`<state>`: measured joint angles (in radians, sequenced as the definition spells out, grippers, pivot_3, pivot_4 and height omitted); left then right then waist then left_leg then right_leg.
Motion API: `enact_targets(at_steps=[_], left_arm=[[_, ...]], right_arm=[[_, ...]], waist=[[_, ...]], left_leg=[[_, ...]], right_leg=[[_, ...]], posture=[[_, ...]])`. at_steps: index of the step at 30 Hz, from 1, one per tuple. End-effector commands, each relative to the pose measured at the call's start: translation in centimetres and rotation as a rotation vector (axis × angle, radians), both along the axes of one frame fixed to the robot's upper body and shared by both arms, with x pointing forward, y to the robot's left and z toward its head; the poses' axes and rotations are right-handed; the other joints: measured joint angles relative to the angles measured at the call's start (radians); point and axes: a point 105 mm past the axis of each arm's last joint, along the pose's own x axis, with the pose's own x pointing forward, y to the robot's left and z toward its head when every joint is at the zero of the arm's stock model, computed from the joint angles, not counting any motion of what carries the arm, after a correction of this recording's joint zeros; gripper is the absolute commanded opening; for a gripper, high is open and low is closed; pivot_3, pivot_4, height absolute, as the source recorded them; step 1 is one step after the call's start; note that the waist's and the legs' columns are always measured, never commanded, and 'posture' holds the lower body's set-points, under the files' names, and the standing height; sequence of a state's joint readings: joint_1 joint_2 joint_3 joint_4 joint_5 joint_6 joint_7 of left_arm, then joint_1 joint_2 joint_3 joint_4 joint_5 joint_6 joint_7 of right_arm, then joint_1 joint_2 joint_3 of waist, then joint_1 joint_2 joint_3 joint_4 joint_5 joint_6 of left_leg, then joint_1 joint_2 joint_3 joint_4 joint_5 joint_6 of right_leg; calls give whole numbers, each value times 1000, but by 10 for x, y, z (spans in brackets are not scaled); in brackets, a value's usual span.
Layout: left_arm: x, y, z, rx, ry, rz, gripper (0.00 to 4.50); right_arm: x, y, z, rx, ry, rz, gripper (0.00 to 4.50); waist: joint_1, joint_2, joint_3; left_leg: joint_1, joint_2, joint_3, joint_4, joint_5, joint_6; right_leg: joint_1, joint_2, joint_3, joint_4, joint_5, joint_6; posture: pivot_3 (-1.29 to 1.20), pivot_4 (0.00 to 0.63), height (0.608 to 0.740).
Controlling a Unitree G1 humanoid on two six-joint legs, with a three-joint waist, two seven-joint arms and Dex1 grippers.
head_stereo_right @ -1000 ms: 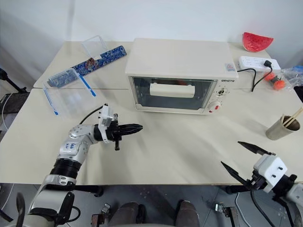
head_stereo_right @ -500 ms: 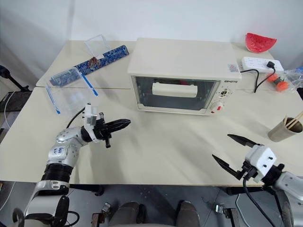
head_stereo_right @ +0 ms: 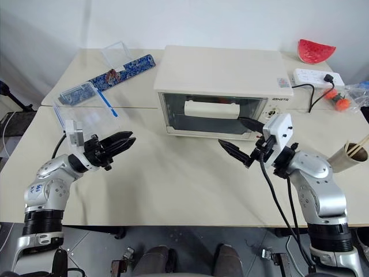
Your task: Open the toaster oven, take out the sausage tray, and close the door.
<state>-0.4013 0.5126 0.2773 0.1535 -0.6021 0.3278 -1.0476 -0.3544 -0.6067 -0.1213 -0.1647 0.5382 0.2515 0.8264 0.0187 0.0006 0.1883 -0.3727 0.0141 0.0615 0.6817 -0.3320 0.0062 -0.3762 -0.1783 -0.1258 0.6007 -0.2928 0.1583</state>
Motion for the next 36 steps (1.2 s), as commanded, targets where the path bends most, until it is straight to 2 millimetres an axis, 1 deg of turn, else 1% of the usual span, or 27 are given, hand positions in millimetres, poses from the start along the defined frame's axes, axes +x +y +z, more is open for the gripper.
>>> enact_targets(at_steps=[1, 5, 8, 11, 14, 16, 20, 22, 26, 31, 33, 36], left_arm=[[-7, 2, 8, -5, -43, 2, 1492], [-10, -1, 9, -27, -36, -16, 1492], [-9, 1, 10, -50, -36, -13, 900], [-8, 2, 10, -59, -26, -14, 44], [-3, 1, 11, -58, -24, -3, 44], [-1, 0, 12, -62, -22, -2, 44], [6, -11, 16, -63, -13, -28, 44], [12, -24, 22, -75, -25, -64, 44], [25, -55, 33, -71, -41, -145, 44], [45, -76, 41, -80, -50, -146, 44], [50, -81, 41, -69, -57, -148, 44], [48, -96, 34, -13, -48, -223, 44]], right_arm=[[2, 4, 9, 8, -40, 34, 4500], [-5, 12, 15, 19, -85, 106, 4500], [-11, 15, 16, 7, -119, 146, 4500], [-24, 17, 11, -18, -148, 194, 4500], [-39, 22, 1, -90, -166, 239, 4500], [-45, 23, -5, -131, -173, 254, 4500], [-54, 23, -19, -221, -188, 268, 4500], [-56, 21, -27, -266, -202, 256, 4500], [-54, 17, -34, -299, -223, 227, 4500], [-52, 16, -38, -327, -245, 219, 4500], [-52, 16, -40, -331, -248, 215, 4500], [-51, 13, -43, -341, -249, 198, 4500]], waist=[[-1, 0, 0], [0, 0, 0], [-1, 0, 0], [-2, 0, 0], [-2, 0, 0], [-2, 0, 0], [-5, 0, 0], [-4, 0, 0], [0, -1, 1], [1, -1, 1], [0, -1, 1], [0, -1, 1]], left_leg=[[0, 0, 0, 0, 0, 0], [0, 0, 0, 0, 0, 0], [0, 0, 1, 0, 0, 0], [0, 0, 1, -1, 0, 0], [0, 0, 1, -1, 0, 0], [0, 0, 1, -1, 0, 0], [0, 0, 1, -1, 0, 0], [0, 0, 1, -2, 0, -1], [0, 0, 1, -1, 0, -1], [0, 0, 2, -1, 0, -1], [-1, 1, 2, -1, 0, -1], [-1, 1, 2, -1, 0, -1]], right_leg=[[0, 0, 0, 0, 0, 0], [0, 0, 0, 0, 0, 0], [0, 0, 0, 0, 0, 0], [0, 0, 0, 0, 0, 0], [-1, 0, 0, 0, 0, 0], [-1, 0, 0, 0, 0, 0], [-1, 1, 0, 0, 0, 0], [-1, 1, 0, -1, 0, 0], [-1, 1, 0, -2, 0, 0], [0, 1, 0, -3, 0, 0], [0, 2, 0, -4, 0, 0], [0, 2, 0, -4, 0, 0]], posture=[[0, 150, 740], [0, 150, 740], [0, 150, 740], [0, 150, 740], [0, 150, 740], [0, 150, 740], [0, 150, 740], [0, 150, 740], [0, 150, 740], [0, 150, 740], [0, 150, 740], [0, 150, 740]])
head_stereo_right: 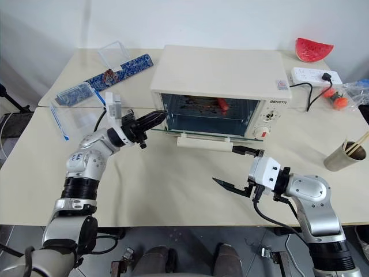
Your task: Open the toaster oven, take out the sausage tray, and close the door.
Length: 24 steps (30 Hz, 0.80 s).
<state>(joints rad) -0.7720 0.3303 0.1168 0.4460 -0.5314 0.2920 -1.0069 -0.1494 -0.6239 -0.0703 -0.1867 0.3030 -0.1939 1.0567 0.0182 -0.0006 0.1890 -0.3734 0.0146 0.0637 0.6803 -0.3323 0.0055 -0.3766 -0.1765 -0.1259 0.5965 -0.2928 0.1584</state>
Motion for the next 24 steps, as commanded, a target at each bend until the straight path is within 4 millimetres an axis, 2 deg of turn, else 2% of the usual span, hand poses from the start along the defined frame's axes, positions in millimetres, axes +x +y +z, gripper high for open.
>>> enact_targets(at_steps=[1, 5, 9, 13, 15, 18, 20, 22, 24], left_arm=[[-4, -13, 0, 63, -33, -80, 44], [-11, -15, -15, 126, -16, -141, 44], [-15, -16, -19, 113, 1, -175, 44], [-21, -17, -34, 166, 9, -199, 44], [-21, -15, -46, 233, 8, -188, 44], [-24, -12, -60, 289, -11, -176, 44], [-24, -10, -65, 298, -24, -158, 44], [-29, -9, -66, 263, -42, -164, 44], [-29, -5, -65, 215, -51, -143, 44]], right_arm=[[-3, 0, 2, -5, -39, 3, 4500], [-6, -20, -1, -18, -41, -95, 4500], [-16, -42, -9, -29, -22, -190, 4500], [-48, -103, -34, -65, 53, -428, 4500], [-64, -121, -40, -93, 82, -491, 4500], [-70, -138, -22, -56, 33, -595, 4500], [-66, -142, -9, -43, -20, -625, 4500], [-57, -136, 7, 4, -84, -619, 4500], [-41, -116, 22, 22, -146, -547, 4500]], waist=[[1, 0, 0], [6, 0, 0], [9, 0, 0], [17, 0, 0], [17, 0, 0], [1, -1, 0], [-10, -1, 0], [-18, -1, 0], [-23, -1, 0]], left_leg=[[0, 0, 0, 0, 0, 0], [0, 0, 0, 0, 0, 0], [-2, 0, 0, 1, 0, 1], [-2, 0, 0, 1, 0, 1], [-1, 0, 0, 0, -1, 1], [-1, 0, 2, 0, -1, 2], [1, 0, 4, 0, -1, 2], [3, 1, 4, 0, -1, 2], [3, 2, 4, 0, 0, 1]], right_leg=[[0, 0, 0, 0, 0, 0], [0, 0, 0, -1, 0, 0], [0, 0, 0, -2, 0, 0], [1, 0, 0, -2, 0, 0], [1, 0, 0, -4, 0, 0], [1, 0, 1, -5, 0, 0], [1, 0, 4, -4, 1, 0], [2, 0, 4, -3, 2, -1], [2, 1, 5, -2, 2, -2]], posture=[[0, 150, 740], [0, 150, 740], [0, 150, 740], [0, 150, 740], [0, 150, 740], [0, 150, 740], [0, 150, 740], [0, 150, 740], [0, 150, 740]])
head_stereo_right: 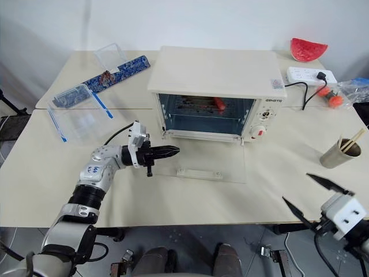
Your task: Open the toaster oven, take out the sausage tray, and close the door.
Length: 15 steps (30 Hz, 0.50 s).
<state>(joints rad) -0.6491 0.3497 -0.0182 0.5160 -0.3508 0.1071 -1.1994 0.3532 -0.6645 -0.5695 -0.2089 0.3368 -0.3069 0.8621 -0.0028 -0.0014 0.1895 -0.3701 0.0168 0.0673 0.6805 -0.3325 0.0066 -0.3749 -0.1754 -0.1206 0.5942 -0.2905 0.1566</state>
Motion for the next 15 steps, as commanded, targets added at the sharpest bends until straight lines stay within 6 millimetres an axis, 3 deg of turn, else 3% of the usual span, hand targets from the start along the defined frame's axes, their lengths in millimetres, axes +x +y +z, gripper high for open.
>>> enact_targets(at_steps=[1, 6, 10, 11, 13, 15], left_arm=[[-4, 5, 9, -67, -67, 10, 44], [-9, 20, 11, -93, -98, 52, 44], [-17, 35, 18, -119, -134, 94, 966], [-23, 45, 25, -142, -172, 125, 1221], [-40, 72, 35, -168, -229, 214, 1816], [-51, 84, 33, -147, -225, 265, 2279]], right_arm=[[24, 36, 35, -15, -143, 124, 4500], [70, 106, 54, -53, -205, 252, 4500], [92, 136, 58, -124, -230, 243, 4500], [96, 153, 56, -167, -254, 288, 4500], [108, 184, 37, -243, -230, 366, 4500], [122, 193, 33, -327, -282, 329, 4500]], waist=[[-4, 0, 0], [1, 0, 0], [13, 0, 0], [15, 0, 0], [2, 0, 0], [-12, 0, 0]], left_leg=[[0, 0, 0, 0, 0, 0], [-1, 1, 0, 1, 1, -1], [-4, 1, -3, 1, 0, -1], [-5, 1, -3, 1, 0, -1], [-6, 1, -2, 1, 0, -1], [-5, 2, -2, 1, -1, -2]], right_leg=[[0, 0, 0, 0, 0, 0], [-2, 2, 1, 2, 0, -1], [-3, 2, -1, 2, 1, -1], [-4, 2, -1, 2, 1, 0], [-4, 2, -2, 1, 1, 0], [-4, 2, -2, 1, 1, 0]], posture=[[0, 150, 740], [0, 150, 740], [0, 150, 740], [0, 150, 740], [0, 150, 740], [0, 150, 740]])
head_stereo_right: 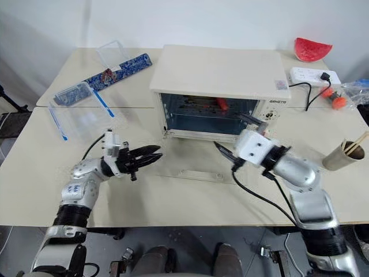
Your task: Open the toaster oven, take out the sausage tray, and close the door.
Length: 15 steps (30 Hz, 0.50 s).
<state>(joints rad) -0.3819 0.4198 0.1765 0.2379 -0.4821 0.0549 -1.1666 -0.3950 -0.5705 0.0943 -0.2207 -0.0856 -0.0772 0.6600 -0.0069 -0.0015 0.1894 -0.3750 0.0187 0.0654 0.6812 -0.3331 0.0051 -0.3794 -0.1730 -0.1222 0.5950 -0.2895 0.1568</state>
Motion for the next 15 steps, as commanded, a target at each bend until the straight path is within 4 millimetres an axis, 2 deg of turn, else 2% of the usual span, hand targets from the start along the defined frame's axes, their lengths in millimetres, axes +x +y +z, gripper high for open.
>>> enact_targets(at_steps=[1, 7, 11, 15], left_arm=[[-23, 26, 19, -8, -68, 101, 2634], [-44, 44, 12, -1, 9, 154, 4365], [-45, 49, 10, 11, -16, 227, 4455], [-46, 48, 8, 5, -4, 229, 4455]], right_arm=[[22, 19, -12, -144, -124, -53, 4500], [51, 31, -8, -227, -291, -126, 4500], [78, 29, -4, -306, -380, -287, 4500], [85, 33, 0, -312, -403, -316, 4500]], waist=[[-11, 0, 0], [-1, 1, 0], [-7, 1, 0], [-15, 1, 0]], left_leg=[[0, 1, 0, 0, 0, -1], [0, 1, -1, 1, 0, -1], [0, 1, -1, 1, 0, -1], [0, 1, -1, 0, 0, -2]], right_leg=[[0, 0, 0, 0, 0, 0], [0, 0, 0, 1, 0, 0], [0, 1, 0, 2, 0, -1], [-1, 1, 0, 2, 0, -1]], posture=[[0, 150, 740], [0, 150, 740], [0, 150, 740], [0, 150, 740]])
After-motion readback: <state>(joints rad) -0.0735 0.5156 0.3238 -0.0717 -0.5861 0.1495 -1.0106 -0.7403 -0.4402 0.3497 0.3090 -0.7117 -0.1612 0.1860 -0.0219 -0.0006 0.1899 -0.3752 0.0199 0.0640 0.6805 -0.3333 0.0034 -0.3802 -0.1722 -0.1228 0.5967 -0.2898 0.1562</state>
